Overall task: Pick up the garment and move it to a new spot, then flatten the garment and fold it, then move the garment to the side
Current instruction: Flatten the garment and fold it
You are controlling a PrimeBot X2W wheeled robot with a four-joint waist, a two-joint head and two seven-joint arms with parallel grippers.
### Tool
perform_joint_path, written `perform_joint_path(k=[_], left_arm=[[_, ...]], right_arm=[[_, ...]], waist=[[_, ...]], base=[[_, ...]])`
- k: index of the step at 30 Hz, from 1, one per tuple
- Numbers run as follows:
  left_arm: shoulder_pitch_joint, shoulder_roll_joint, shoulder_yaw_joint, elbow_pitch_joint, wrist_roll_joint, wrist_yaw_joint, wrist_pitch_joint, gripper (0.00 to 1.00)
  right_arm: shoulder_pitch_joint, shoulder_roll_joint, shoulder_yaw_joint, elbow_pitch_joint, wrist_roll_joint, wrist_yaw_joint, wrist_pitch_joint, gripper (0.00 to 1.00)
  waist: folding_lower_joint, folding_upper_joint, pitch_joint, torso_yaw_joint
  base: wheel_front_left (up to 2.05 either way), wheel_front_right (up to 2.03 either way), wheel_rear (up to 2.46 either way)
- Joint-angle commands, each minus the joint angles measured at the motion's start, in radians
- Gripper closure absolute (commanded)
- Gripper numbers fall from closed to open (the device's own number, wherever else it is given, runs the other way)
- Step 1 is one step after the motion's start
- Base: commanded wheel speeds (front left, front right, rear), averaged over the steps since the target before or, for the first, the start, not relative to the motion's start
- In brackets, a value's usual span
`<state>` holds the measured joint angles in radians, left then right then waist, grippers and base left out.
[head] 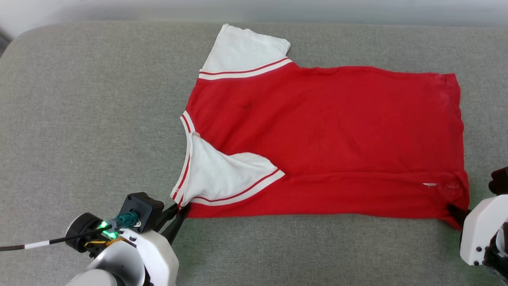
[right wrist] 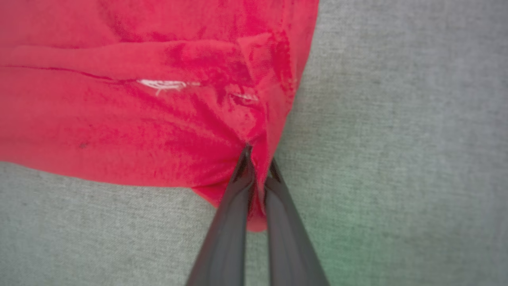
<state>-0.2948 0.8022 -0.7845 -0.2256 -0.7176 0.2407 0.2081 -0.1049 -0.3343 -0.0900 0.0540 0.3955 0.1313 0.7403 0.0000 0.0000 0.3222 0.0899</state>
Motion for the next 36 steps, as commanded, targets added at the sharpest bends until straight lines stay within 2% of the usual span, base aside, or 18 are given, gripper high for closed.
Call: perform_joint_path(k=[1,9,18,24,29,30,31,32,33,34,36], left_arm=[[0.007,0.001,-0.003,0.007,-0.004,0.001,0.004,1.00],[0.042,0.026,-0.008,0.037,-0.028,-0.001,0.016,1.00],[0.138,0.059,-0.036,0.012,-0.067,0.022,0.039,1.00],[0.188,0.039,-0.076,0.032,-0.079,0.011,0.043,1.00],[0.192,0.013,-0.088,0.080,-0.073,0.000,0.014,1.00],[0.193,0.009,-0.093,0.090,-0.075,-0.005,0.015,1.00],[0.193,0.006,-0.095,0.098,-0.077,-0.009,0.016,1.00],[0.191,0.005,-0.097,0.106,-0.074,-0.011,0.014,0.62],[0.187,0.004,-0.099,0.113,-0.066,-0.015,0.009,0.11],[0.185,0.002,-0.099,0.119,-0.065,-0.017,0.003,0.00],[0.179,-0.004,-0.090,0.125,-0.060,-0.017,-0.019,0.00]], right_arm=[[0.027,0.010,0.020,0.049,-0.001,-0.001,0.014,1.00],[0.043,-0.047,0.019,0.026,0.023,-0.001,0.008,1.00],[0.170,-0.147,0.000,-0.101,0.071,-0.001,0.124,1.00],[0.240,-0.153,-0.031,-0.148,0.084,-0.001,0.171,1.00],[0.239,-0.104,-0.043,-0.125,0.109,-0.001,0.166,1.00],[0.234,-0.104,-0.043,-0.124,0.102,-0.001,0.159,0.65],[0.232,-0.103,-0.042,-0.118,0.098,-0.001,0.155,0.00],[0.231,-0.101,-0.039,-0.114,0.094,-0.001,0.149,0.00],[0.230,-0.099,-0.036,-0.112,0.097,-0.001,0.148,0.00],[0.229,-0.098,-0.032,-0.114,0.101,-0.001,0.146,0.00],[0.221,-0.107,-0.032,-0.122,0.099,-0.001,0.133,0.00]], waist=[[0.0000,0.0000,-0.007,-0.003],[0.0000,0.0000,-0.072,-0.019],[0.0000,0.0000,-0.126,-0.041],[0.0000,0.0000,-0.125,-0.054],[0.0000,0.0000,-0.124,-0.060],[0.0000,0.0000,-0.124,-0.060],[0.0000,0.0000,-0.125,-0.060],[0.0000,0.0000,-0.126,-0.060],[0.0000,0.0000,-0.129,-0.060],[0.0000,0.0000,-0.134,-0.060],[0.0000,0.0000,-0.145,-0.061]], base=[[0.00,0.00,0.00],[0.00,0.00,0.00],[0.00,0.00,0.00],[0.00,0.00,0.00],[0.00,0.00,0.00],[0.00,0.00,0.00],[0.00,0.00,0.00],[0.00,0.00,0.00],[0.00,0.00,0.00],[0.00,0.00,0.00],[0.00,0.00,0.00]])
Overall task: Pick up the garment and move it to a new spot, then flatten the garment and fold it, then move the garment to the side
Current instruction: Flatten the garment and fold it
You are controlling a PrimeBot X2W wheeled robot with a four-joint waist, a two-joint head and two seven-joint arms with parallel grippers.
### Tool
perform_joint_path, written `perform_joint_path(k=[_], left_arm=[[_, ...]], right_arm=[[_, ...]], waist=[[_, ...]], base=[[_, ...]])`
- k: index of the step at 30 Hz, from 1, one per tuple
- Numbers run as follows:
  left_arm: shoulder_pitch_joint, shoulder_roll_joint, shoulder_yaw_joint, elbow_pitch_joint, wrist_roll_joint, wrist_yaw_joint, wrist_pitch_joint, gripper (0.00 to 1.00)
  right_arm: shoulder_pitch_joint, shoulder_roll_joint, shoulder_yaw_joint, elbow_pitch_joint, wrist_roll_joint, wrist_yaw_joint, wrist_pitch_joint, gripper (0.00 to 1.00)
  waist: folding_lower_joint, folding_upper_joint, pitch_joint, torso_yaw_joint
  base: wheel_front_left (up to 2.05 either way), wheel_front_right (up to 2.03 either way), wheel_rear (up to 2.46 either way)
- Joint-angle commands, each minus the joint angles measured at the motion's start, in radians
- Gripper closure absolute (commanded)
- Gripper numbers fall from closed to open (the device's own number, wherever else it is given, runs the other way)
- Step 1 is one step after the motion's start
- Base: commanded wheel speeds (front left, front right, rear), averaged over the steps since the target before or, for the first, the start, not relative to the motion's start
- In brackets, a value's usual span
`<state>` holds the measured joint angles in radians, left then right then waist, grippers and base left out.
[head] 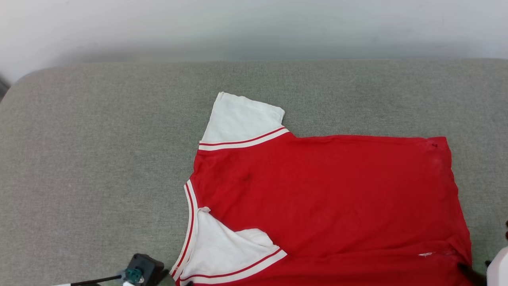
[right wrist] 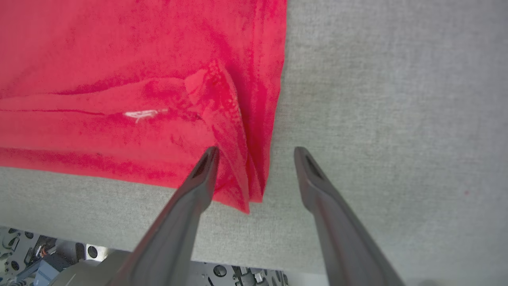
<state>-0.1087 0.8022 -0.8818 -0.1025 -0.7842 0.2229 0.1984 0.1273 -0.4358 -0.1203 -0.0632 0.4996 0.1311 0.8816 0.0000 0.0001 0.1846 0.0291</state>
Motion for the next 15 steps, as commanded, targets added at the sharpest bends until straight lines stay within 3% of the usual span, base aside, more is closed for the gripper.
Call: perform_joint_path(k=[1,8,15], left_arm=[[-0.011,-0.007,0.013,0.003,0.007,0.002,-0.024,0.00],[-0.041,-0.031,0.102,-0.027,0.019,0.030,-0.189,0.00],[-0.054,-0.092,0.207,-0.046,0.053,0.080,-0.417,0.00]], right_arm=[[-0.018,-0.010,-0.011,-0.008,-0.012,-0.001,-0.020,0.00],[-0.064,0.016,-0.051,-0.066,-0.025,-0.001,-0.148,0.00],[-0.108,0.078,-0.064,-0.171,-0.053,-0.001,-0.397,0.00]], waist=[[0.0000,-0.0001,-0.013,-0.001],[0.0000,-0.0001,-0.059,0.001],[0.0000,-0.0001,-0.071,-0.008]], base=[[0.00,0.00,0.00],[0.00,0.00,0.00],[0.00,0.00,0.00]])
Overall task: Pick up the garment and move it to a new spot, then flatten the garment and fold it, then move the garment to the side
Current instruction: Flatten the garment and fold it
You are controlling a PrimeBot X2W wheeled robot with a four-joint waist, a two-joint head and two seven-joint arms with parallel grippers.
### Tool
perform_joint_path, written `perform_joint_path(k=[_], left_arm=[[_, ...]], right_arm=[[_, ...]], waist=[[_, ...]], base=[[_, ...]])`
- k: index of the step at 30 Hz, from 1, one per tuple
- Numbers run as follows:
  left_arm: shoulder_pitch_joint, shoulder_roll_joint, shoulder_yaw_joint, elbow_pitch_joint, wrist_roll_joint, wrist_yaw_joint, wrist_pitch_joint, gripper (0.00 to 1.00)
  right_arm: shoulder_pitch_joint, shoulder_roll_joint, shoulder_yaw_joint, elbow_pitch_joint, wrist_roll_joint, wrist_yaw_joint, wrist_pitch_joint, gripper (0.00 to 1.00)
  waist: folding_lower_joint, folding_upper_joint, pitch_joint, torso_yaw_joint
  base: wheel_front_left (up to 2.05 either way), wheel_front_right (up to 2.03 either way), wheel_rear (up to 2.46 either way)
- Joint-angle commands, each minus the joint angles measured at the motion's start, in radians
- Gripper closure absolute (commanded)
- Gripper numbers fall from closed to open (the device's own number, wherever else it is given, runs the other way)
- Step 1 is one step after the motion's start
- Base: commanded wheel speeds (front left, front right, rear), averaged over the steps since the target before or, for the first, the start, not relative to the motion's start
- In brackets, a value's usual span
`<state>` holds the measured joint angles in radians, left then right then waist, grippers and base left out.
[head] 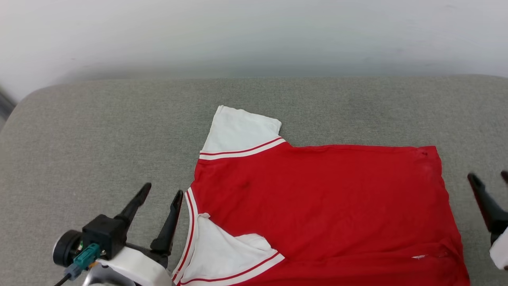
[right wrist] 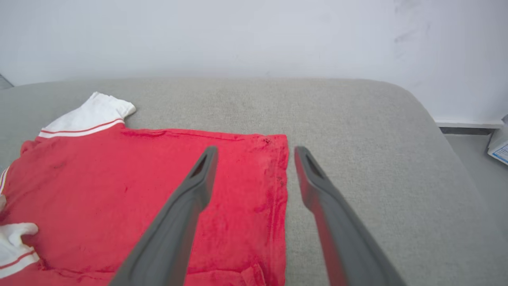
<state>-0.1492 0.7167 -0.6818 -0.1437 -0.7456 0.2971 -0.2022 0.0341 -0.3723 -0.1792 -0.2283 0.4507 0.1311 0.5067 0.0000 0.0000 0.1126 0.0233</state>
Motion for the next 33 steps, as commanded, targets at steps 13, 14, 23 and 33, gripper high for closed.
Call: perform_joint_path(k=[13,14,23,33], left_arm=[[0.063,-0.219,0.297,-0.081,0.249,-0.028,-0.064,0.00],[0.064,-0.232,0.312,-0.076,0.262,-0.040,-0.064,0.00],[0.001,-0.239,0.357,0.012,0.310,-0.169,-0.054,0.00],[-0.287,-0.086,0.351,0.069,0.284,-0.319,0.206,0.00]], right_arm=[[0.007,0.153,0.046,-0.018,-0.041,-0.001,-0.459,0.00],[0.002,0.148,0.050,-0.004,-0.036,-0.001,-0.478,0.00],[-0.052,0.155,0.084,0.049,-0.036,-0.001,-0.556,0.00],[-0.111,0.183,0.114,0.050,-0.039,-0.001,-0.587,0.00]], waist=[[0.0000,0.0000,0.037,-0.035],[0.0000,0.0000,0.043,-0.038],[0.0000,0.0000,0.124,-0.080],[0.0000,0.0000,0.248,-0.165]], base=[[0.00,0.00,0.00],[0.00,0.00,0.00],[0.00,0.00,0.00],[0.00,0.00,0.00]])
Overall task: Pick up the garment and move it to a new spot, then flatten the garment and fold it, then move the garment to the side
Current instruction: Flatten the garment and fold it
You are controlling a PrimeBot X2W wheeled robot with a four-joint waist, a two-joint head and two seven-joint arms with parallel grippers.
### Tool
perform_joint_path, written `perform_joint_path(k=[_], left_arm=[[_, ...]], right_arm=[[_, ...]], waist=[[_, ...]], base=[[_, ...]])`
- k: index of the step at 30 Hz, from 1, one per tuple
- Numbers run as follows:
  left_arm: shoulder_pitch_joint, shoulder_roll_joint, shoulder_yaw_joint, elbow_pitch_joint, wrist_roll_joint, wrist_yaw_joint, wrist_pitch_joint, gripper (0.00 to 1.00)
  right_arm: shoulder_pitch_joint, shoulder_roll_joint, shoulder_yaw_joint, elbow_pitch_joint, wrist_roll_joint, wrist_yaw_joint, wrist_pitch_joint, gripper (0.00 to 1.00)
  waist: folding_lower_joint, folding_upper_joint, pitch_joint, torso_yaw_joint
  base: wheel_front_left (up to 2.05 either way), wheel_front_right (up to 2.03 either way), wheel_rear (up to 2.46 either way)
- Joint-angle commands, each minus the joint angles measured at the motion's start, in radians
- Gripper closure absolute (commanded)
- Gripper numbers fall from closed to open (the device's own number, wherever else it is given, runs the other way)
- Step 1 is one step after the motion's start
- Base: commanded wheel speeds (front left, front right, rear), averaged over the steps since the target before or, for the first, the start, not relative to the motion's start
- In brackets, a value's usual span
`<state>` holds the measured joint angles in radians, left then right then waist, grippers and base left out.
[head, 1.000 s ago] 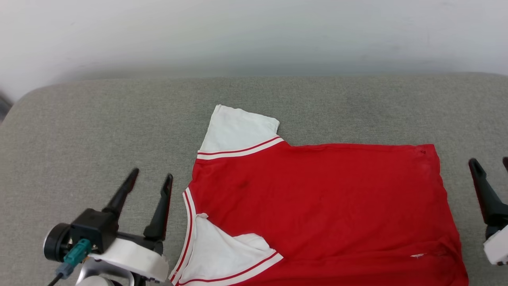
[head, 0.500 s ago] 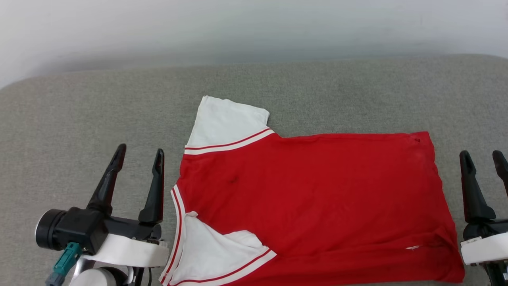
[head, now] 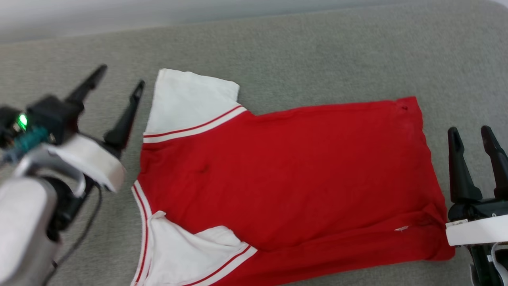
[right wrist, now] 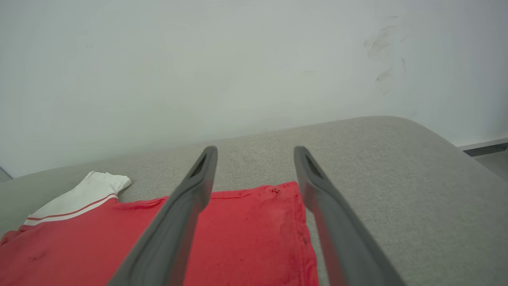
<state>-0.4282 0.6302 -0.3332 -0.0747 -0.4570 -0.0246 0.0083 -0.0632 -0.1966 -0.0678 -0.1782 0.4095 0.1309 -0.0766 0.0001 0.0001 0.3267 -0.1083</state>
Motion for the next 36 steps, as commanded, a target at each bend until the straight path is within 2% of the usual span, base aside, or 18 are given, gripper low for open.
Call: perform_joint_path(k=[1,4,6,12,16,21,26,28,31,35,36], left_arm=[[-0.051,0.024,0.000,0.009,-0.011,-0.019,0.047,0.00],[-0.174,0.078,-0.022,0.051,-0.050,-0.068,0.216,0.00],[-0.254,0.110,-0.044,0.076,-0.087,-0.084,0.341,0.00],[-0.454,0.176,-0.094,0.149,-0.248,-0.101,0.750,0.00],[-0.533,0.198,-0.124,0.178,-0.298,-0.102,0.894,0.00],[-0.586,0.209,-0.133,0.216,-0.337,-0.091,1.019,0.00],[-0.600,0.244,-0.151,0.227,-0.349,-0.068,1.136,0.00],[-0.597,0.255,-0.157,0.230,-0.338,-0.060,1.152,0.00],[-0.577,0.288,-0.180,0.233,-0.308,-0.071,1.148,0.00],[-0.535,0.259,-0.172,0.266,-0.339,-0.057,1.115,0.00],[-0.530,0.252,-0.173,0.267,-0.346,-0.060,1.107,0.40]], right_arm=[[-0.020,0.011,0.005,-0.002,0.005,0.000,-0.007,0.00],[-0.032,0.022,0.019,-0.001,0.003,0.000,-0.022,0.00],[-0.045,0.028,0.030,0.005,0.001,0.000,-0.026,0.00],[-0.070,0.047,0.070,0.015,-0.008,0.000,-0.043,0.00],[-0.085,0.059,0.105,0.020,0.006,0.000,-0.054,0.00],[-0.104,0.073,0.140,0.032,0.015,0.000,-0.075,0.00],[-0.116,0.078,0.164,0.038,0.029,0.000,-0.093,0.00],[-0.119,0.076,0.172,0.042,0.032,0.000,-0.098,0.00],[-0.127,0.062,0.203,0.043,0.048,0.000,-0.099,0.00],[-0.129,0.054,0.217,0.046,0.059,0.000,-0.109,0.00],[-0.130,0.050,0.217,0.047,0.061,0.000,-0.109,0.00]], waist=[[-0.0001,-0.0001,0.047,-0.044],[-0.0001,-0.0001,0.079,-0.077],[-0.0001,-0.0001,0.099,-0.100],[-0.0001,-0.0001,0.154,-0.163],[-0.0001,-0.0001,0.189,-0.199],[-0.0001,-0.0001,0.224,-0.239],[-0.0001,-0.0001,0.249,-0.265],[-0.0001,-0.0001,0.258,-0.272],[-0.0001,-0.0001,0.271,-0.280],[-0.0001,-0.0001,0.280,-0.280],[-0.0001,-0.0001,0.282,-0.278]], base=[[0.00,0.00,0.00],[0.00,0.00,0.00],[0.00,0.00,0.00],[0.00,0.00,0.00],[0.00,0.00,0.00],[0.00,0.00,0.00],[0.00,0.00,0.00],[0.00,0.00,0.00],[0.00,0.00,0.00],[0.00,0.00,0.00],[0.00,0.00,0.00]])
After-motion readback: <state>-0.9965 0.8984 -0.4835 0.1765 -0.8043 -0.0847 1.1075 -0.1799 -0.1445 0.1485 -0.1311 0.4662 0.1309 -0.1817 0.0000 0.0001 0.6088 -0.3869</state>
